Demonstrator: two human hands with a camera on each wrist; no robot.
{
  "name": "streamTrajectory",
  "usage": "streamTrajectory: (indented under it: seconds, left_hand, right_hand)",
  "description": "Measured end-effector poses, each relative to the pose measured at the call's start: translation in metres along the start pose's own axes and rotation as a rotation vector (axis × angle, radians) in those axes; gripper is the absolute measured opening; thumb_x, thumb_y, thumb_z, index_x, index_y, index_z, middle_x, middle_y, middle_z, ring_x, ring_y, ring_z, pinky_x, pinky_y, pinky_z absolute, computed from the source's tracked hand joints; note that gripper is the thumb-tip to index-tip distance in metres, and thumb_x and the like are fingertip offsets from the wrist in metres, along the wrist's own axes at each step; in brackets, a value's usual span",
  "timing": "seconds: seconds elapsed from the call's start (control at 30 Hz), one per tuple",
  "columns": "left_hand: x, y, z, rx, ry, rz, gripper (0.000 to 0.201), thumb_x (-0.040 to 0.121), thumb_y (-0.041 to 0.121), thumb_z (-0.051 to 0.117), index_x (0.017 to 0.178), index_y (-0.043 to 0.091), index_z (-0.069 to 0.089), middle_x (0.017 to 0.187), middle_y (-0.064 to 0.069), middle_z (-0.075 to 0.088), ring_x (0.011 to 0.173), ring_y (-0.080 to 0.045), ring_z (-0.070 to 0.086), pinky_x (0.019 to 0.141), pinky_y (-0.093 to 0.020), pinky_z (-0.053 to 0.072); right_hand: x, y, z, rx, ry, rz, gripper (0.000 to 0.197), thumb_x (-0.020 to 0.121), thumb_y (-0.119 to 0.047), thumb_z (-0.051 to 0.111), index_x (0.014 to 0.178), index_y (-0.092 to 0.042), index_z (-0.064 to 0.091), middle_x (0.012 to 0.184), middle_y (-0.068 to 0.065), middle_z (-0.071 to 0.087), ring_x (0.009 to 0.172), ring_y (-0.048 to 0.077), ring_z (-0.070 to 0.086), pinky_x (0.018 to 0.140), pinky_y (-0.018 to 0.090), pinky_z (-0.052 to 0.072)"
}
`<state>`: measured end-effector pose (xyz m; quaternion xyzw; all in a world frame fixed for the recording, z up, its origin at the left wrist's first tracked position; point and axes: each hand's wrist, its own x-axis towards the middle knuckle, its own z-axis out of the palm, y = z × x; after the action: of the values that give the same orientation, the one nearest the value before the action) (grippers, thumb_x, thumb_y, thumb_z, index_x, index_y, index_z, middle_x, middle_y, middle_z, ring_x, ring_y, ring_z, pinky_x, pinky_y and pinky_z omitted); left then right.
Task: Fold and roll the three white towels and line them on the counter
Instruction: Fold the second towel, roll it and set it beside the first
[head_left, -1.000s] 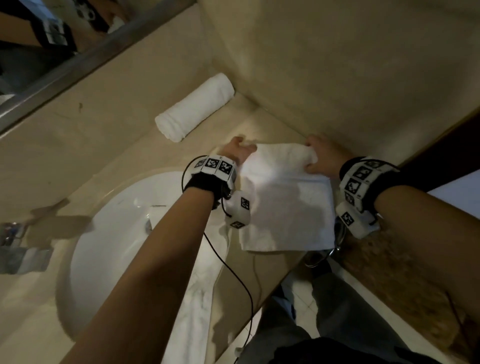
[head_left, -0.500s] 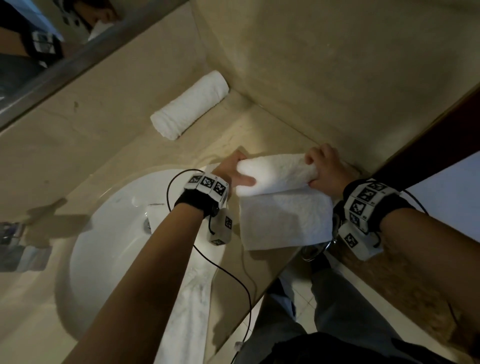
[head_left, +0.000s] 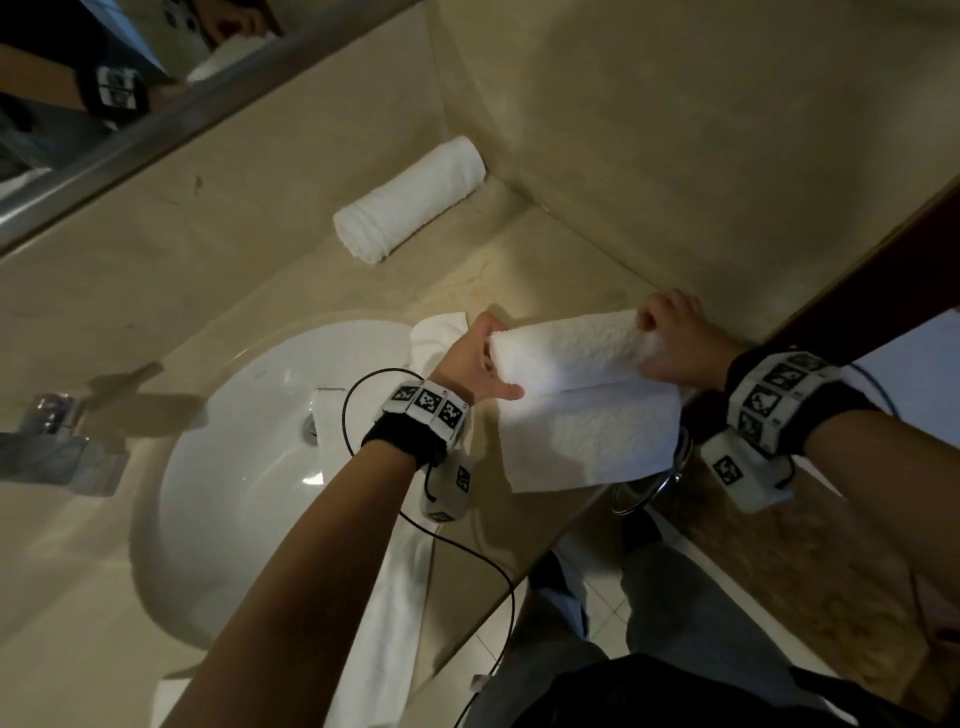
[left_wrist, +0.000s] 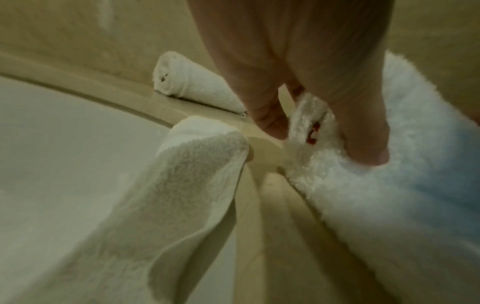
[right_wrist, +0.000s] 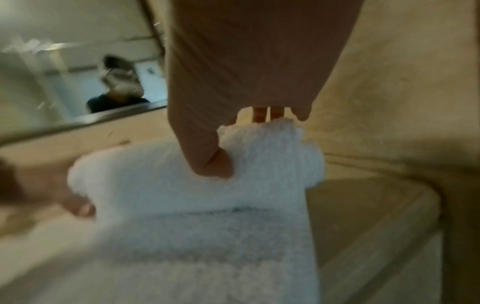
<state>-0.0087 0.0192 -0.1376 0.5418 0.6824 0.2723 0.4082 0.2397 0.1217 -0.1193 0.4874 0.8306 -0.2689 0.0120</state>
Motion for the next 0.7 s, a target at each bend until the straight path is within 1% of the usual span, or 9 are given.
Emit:
streamTrajectory:
  seconds: [0.07, 0.13, 0.2, 0.27, 0.3, 0.37, 0.43, 0.57, 0.7]
  left_hand:
    - [-0.002, -0.001, 0.002, 0.075, 0.026, 0.124, 0.062, 0.056, 0.002, 0.086, 0.099, 0.011, 0.042, 0.087, 0.003, 0.047, 0.08, -0.015, 0.045, 0.061, -0.006, 0.037]
    - [-0.006, -0.002, 0.005, 0.188, 0.051, 0.251, 0.061, 0.051, 0.002, 0.088, 0.098, -0.001, 0.05, 0.093, -0.01, 0.051, 0.084, -0.018, 0.043, 0.064, -0.01, 0.032]
    - [-0.009, -0.002, 0.007, 0.315, 0.038, 0.314, 0.064, 0.046, 0.005, 0.091, 0.096, -0.01, 0.053, 0.098, -0.022, 0.054, 0.086, -0.027, 0.046, 0.069, -0.02, 0.032]
    - [-0.012, -0.002, 0.008, 0.394, -0.021, 0.328, 0.067, 0.044, 0.008, 0.091, 0.096, -0.01, 0.053, 0.103, -0.025, 0.054, 0.092, -0.035, 0.051, 0.077, -0.025, 0.035]
    - [-0.013, -0.002, 0.008, 0.424, -0.058, 0.339, 0.07, 0.043, 0.01, 0.092, 0.099, -0.008, 0.053, 0.109, -0.024, 0.052, 0.098, -0.035, 0.05, 0.081, -0.026, 0.037]
    - [-0.018, 0.001, 0.007, 0.489, -0.149, 0.331, 0.075, 0.047, 0.018, 0.091, 0.106, 0.0, 0.048, 0.121, -0.014, 0.046, 0.107, -0.025, 0.044, 0.085, -0.023, 0.036]
    - [-0.023, 0.003, 0.008, 0.504, -0.234, 0.273, 0.072, 0.055, 0.027, 0.087, 0.107, 0.01, 0.041, 0.121, -0.004, 0.042, 0.103, -0.017, 0.041, 0.081, -0.023, 0.035]
    - [-0.027, 0.01, 0.01, 0.437, -0.267, 0.162, 0.058, 0.069, 0.033, 0.079, 0.099, 0.02, 0.032, 0.095, 0.006, 0.039, 0.082, -0.014, 0.038, 0.066, -0.023, 0.03]
    - [-0.027, 0.016, 0.012, 0.433, -0.181, 0.135, 0.055, 0.07, 0.018, 0.077, 0.099, 0.017, 0.03, 0.072, 0.014, 0.032, 0.06, -0.007, 0.032, 0.049, -0.011, 0.028]
  right_hand:
    - [-0.001, -0.003, -0.009, -0.115, -0.066, -0.049, 0.066, 0.069, -0.026, 0.069, 0.126, -0.009, 0.04, 0.122, 0.011, 0.033, 0.122, 0.029, 0.03, 0.1, 0.029, 0.023]
    - [-0.003, -0.007, -0.01, -0.25, -0.167, -0.086, 0.087, 0.072, -0.022, 0.072, 0.144, -0.015, 0.023, 0.141, 0.012, 0.027, 0.133, 0.03, 0.023, 0.109, 0.034, 0.02]
    - [-0.004, -0.009, -0.005, -0.314, -0.205, -0.088, 0.089, 0.072, -0.02, 0.071, 0.146, -0.02, 0.021, 0.141, 0.01, 0.03, 0.131, 0.029, 0.027, 0.108, 0.037, 0.023]
    - [-0.01, -0.01, 0.0, -0.365, -0.158, -0.095, 0.082, 0.072, -0.02, 0.07, 0.142, -0.022, 0.028, 0.131, 0.011, 0.036, 0.123, 0.03, 0.035, 0.101, 0.041, 0.034]
    - [-0.014, -0.01, 0.003, -0.395, -0.123, -0.1, 0.077, 0.072, -0.022, 0.069, 0.139, -0.022, 0.031, 0.127, 0.011, 0.036, 0.119, 0.031, 0.036, 0.095, 0.042, 0.037]
    - [-0.025, -0.011, 0.011, -0.455, -0.068, -0.092, 0.071, 0.074, -0.029, 0.068, 0.135, -0.021, 0.033, 0.122, 0.013, 0.036, 0.114, 0.031, 0.036, 0.088, 0.043, 0.038]
    - [-0.034, -0.011, 0.021, -0.51, -0.027, -0.096, 0.072, 0.075, -0.031, 0.068, 0.132, -0.024, 0.024, 0.121, 0.016, 0.038, 0.112, 0.034, 0.037, 0.084, 0.046, 0.038]
    - [-0.044, -0.01, 0.027, -0.53, 0.003, -0.101, 0.077, 0.072, -0.03, 0.069, 0.118, -0.027, 0.007, 0.124, 0.019, 0.038, 0.113, 0.036, 0.037, 0.082, 0.047, 0.037]
    - [-0.04, -0.008, 0.02, -0.493, -0.082, -0.084, 0.088, 0.072, -0.027, 0.067, 0.139, -0.028, 0.009, 0.136, 0.013, 0.025, 0.124, 0.032, 0.027, 0.096, 0.044, 0.034]
